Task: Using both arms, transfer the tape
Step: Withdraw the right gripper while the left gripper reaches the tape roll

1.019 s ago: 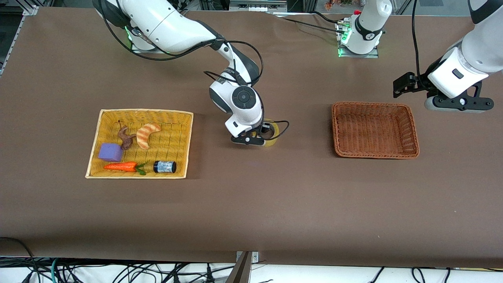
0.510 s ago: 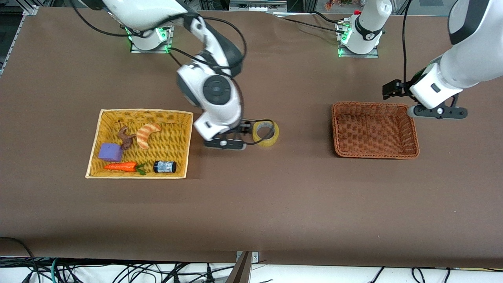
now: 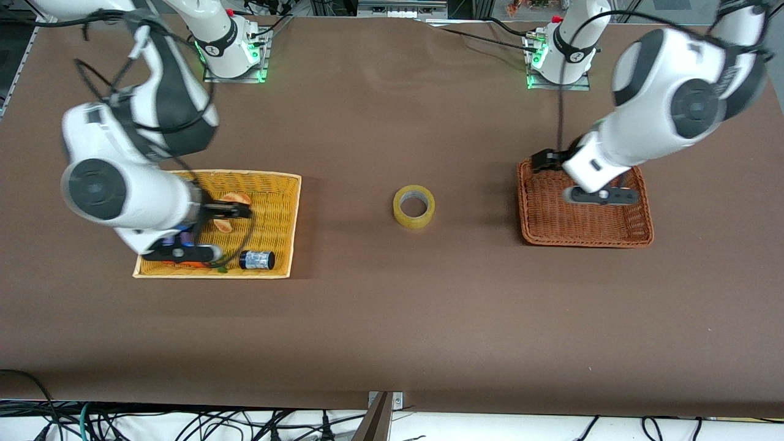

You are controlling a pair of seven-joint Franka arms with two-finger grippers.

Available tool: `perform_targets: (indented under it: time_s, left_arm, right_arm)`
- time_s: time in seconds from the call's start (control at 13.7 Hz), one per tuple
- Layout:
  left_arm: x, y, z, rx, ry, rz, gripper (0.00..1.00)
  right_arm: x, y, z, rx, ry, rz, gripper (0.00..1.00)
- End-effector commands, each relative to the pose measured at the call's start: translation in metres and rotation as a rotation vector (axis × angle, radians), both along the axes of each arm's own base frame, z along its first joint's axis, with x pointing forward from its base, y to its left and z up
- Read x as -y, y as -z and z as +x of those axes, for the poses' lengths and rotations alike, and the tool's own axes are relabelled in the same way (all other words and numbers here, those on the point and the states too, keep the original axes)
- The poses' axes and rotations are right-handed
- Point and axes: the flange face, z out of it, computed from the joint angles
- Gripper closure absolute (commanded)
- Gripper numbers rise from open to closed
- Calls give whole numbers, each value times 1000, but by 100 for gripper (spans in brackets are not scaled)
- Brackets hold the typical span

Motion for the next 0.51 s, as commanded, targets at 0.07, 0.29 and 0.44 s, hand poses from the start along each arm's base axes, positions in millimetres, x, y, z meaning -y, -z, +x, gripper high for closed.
perform_targets:
  time_s: [0.07, 0.29, 0.44]
  left_arm:
    - [74, 64, -14, 42, -122, -21, 0]
    - [120, 123, -19, 40, -176, -46, 0]
    - [147, 158, -23, 47, -220, -83, 0]
  right_arm:
    - [62, -8, 0, -22, -24, -13, 0]
    - [100, -21, -2, -26, 13, -16, 0]
    - [108, -42, -10, 4, 25, -31, 0]
